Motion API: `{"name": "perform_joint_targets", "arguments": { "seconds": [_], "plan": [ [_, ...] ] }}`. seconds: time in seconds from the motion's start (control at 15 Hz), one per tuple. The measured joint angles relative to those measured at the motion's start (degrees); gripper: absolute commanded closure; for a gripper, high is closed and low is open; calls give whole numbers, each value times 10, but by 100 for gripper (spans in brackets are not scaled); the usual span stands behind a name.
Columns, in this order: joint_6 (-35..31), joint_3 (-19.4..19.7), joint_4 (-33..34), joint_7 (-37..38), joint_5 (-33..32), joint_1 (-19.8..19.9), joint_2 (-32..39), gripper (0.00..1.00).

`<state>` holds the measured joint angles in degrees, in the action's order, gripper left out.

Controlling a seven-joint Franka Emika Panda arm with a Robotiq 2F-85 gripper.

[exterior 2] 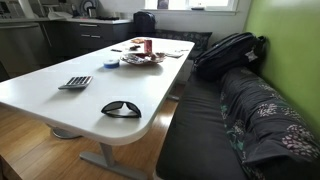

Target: Pick up the black sun glasses from the table and put them on the white round mat

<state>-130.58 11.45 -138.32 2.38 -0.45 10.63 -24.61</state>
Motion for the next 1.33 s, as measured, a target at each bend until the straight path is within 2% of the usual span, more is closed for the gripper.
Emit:
{"name": "perform_joint_targets", "arguments": {
  "seconds": [0.13, 0.33, 0.53, 1.0, 1.33],
  "plan": [
    [-55, -1, -30, 32, 0, 9, 27, 0],
    [-83, -9, -70, 78, 13, 12, 73, 0],
    [-98, -10, -104, 89, 83, 4, 110, 0],
    [-114, -5, -103, 88, 102, 6, 129, 0],
    [-195, 14, -77, 88, 102, 23, 253, 0]
  ]
}}
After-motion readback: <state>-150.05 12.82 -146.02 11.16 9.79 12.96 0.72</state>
